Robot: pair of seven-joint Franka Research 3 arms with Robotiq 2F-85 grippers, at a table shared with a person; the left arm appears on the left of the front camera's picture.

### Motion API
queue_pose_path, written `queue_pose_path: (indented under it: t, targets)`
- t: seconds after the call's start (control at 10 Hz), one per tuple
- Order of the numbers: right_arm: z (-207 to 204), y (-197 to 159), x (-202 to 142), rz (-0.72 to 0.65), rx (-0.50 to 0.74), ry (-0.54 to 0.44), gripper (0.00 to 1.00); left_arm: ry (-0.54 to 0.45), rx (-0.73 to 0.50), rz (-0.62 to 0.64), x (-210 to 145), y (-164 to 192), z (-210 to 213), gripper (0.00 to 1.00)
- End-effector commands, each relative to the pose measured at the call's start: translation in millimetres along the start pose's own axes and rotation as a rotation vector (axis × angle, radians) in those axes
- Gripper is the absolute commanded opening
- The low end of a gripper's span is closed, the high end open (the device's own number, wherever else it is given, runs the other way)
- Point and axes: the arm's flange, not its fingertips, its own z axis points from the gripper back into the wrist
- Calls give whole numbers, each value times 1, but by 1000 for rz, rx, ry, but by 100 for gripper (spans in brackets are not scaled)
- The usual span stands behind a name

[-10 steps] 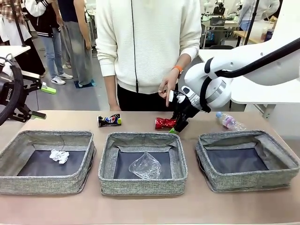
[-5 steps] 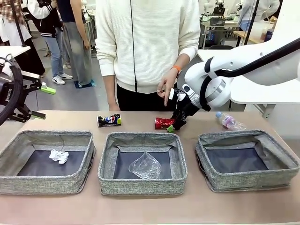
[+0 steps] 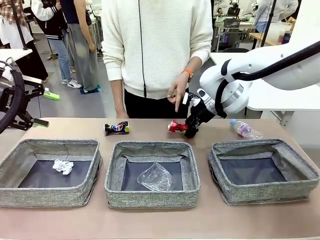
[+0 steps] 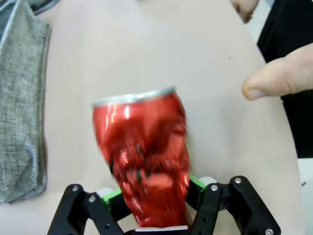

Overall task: Sort the waste into the appropriate baskets.
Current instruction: Pick up the waste item pointed out by the person.

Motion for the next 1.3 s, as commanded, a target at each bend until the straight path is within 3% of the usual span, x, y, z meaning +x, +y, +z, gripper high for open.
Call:
queue_pose_path:
  t: [0.0, 0.4, 0.6, 0.7, 0.8, 0.9, 1.0, 1.1, 1.2]
  targets:
    - [13, 14, -1, -34, 0, -18, 0, -4, -28, -16, 0, 0, 0, 100]
    - [54, 33, 8, -154, 9, 56, 0, -4, -28, -16, 0, 0, 0, 100]
    - [109, 66, 22, -380, 20, 113, 0, -4, -28, -16, 0, 0, 0, 100]
    - [153, 98, 41, -634, -61, 198, 0, -4, -28, -16, 0, 0, 0, 100]
    - [181, 129, 65, -772, -200, 212, 0, -4, -28, -16, 0, 0, 0, 100]
    - [196, 159, 84, -795, -308, 299, 0, -4, -28, -16, 0, 0, 0, 100]
    - [198, 183, 94, -860, -445, 487, 0, -4, -28, -16, 0, 0, 0, 100]
    - [192, 205, 101, -845, -460, 546, 0, -4, -28, -16, 0, 0, 0, 100]
    - [187, 213, 97, -827, -457, 494, 0, -4, -28, -16, 0, 0, 0, 100]
